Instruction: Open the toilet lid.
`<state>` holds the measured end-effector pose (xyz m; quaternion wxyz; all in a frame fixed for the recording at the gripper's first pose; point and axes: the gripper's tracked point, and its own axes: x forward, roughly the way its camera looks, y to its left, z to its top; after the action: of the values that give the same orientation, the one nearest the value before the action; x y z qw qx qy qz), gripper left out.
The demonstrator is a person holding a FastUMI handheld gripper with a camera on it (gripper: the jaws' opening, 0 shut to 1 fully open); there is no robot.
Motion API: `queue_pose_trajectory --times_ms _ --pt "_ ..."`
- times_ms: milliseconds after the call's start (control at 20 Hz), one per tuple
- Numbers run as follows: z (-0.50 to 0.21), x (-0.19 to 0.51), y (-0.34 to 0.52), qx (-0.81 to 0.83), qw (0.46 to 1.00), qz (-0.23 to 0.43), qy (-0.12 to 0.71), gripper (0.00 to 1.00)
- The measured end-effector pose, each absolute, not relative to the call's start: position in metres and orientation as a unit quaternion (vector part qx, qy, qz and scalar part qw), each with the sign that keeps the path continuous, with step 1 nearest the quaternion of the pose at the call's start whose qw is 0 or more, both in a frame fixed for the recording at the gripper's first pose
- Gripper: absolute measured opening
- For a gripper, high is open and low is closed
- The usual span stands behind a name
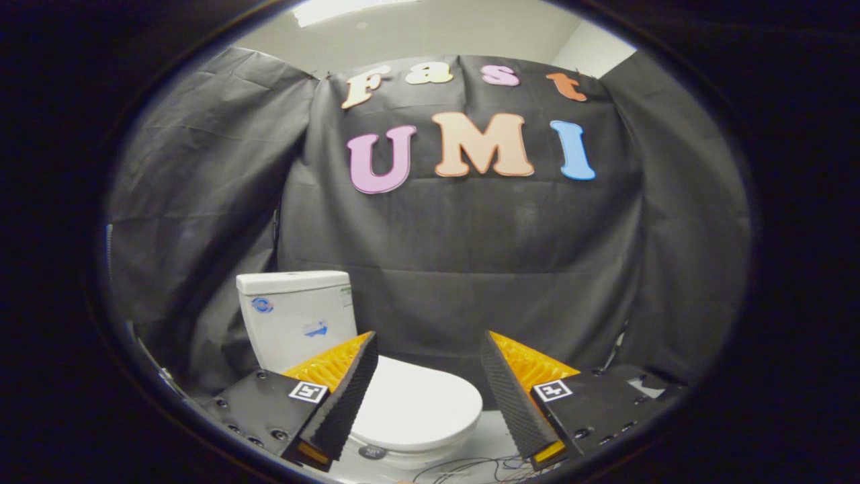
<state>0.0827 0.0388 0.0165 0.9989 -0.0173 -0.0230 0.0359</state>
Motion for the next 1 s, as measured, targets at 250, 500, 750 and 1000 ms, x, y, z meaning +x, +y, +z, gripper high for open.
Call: queue_pose_trajectory --times_ms 250,500,750,1000 --pt "0.048 0.105 0.087 -0.02 0.997 0.016 -0.067 0.95" --pt "0.067 0.106 0.138 -0.013 0.997 -0.005 -0.081 0.95" --pt "0.068 0.089 0.157 0.038 0.991 -0.084 -0.098 0.94" --pt "0.058 0.071 0.158 0.129 0.969 -0.169 -0.129 0.87"
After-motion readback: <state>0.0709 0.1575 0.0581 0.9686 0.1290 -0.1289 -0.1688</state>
